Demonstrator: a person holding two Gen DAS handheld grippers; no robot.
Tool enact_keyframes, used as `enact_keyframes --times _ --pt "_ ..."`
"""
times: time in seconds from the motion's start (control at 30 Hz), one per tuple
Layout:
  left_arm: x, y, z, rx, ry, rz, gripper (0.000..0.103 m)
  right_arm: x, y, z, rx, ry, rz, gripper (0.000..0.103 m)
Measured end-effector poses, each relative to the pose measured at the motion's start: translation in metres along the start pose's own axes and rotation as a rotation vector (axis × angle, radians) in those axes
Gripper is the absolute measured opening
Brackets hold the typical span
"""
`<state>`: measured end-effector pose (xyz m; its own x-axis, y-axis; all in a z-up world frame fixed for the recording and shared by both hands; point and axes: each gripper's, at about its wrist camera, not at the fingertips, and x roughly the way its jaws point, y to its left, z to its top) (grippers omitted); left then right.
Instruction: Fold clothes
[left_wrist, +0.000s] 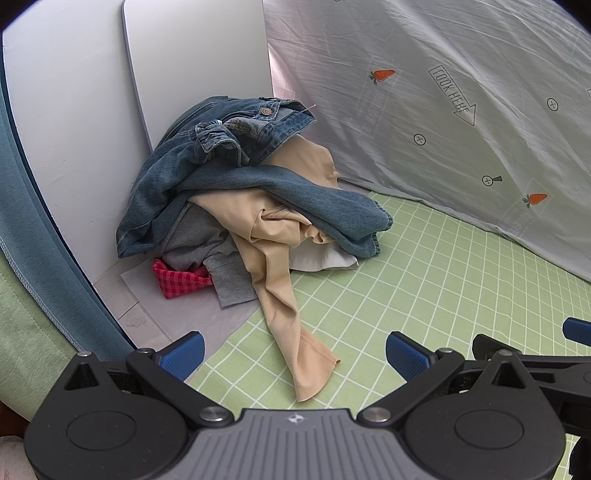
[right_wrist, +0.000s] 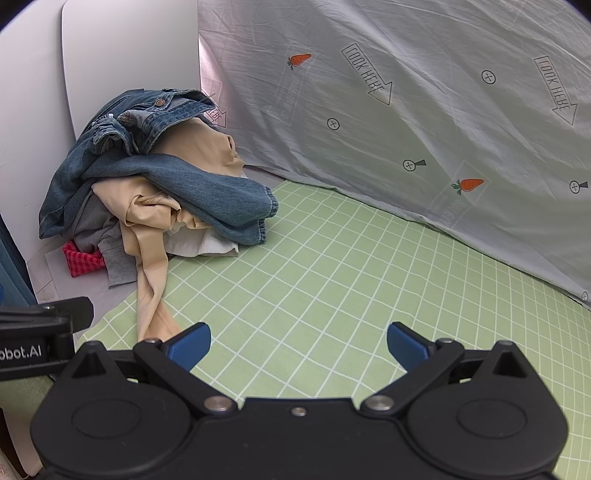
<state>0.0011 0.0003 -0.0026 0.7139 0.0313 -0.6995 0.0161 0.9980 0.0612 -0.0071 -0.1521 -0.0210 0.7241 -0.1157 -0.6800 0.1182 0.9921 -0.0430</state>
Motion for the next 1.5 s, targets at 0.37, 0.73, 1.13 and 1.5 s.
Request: enact_keyframes --times 0.37,0.73,1.13,1.5 --pt "0.003 -0.002 0.0 0.003 0.01 -0.003 0.103 0.004 0.0 0.002 -0.002 0.007 -0.001 0.103" --pt "0.023 -0.006 0.009 0.017 0.042 -0.013 0.103 0.022 0.001 0.009 0.009 0.031 -0.005 0.103" --pt "0.102 0.042 0.061 -0.05 0.103 0.094 0.103 0.094 0.025 0.058 -0.084 0.02 0.018 0.098" --pt "0.193 0.094 0.112 -0.241 0.149 0.163 0.098 0.206 0.09 0.134 -0.3 -0.039 0.182 0.057"
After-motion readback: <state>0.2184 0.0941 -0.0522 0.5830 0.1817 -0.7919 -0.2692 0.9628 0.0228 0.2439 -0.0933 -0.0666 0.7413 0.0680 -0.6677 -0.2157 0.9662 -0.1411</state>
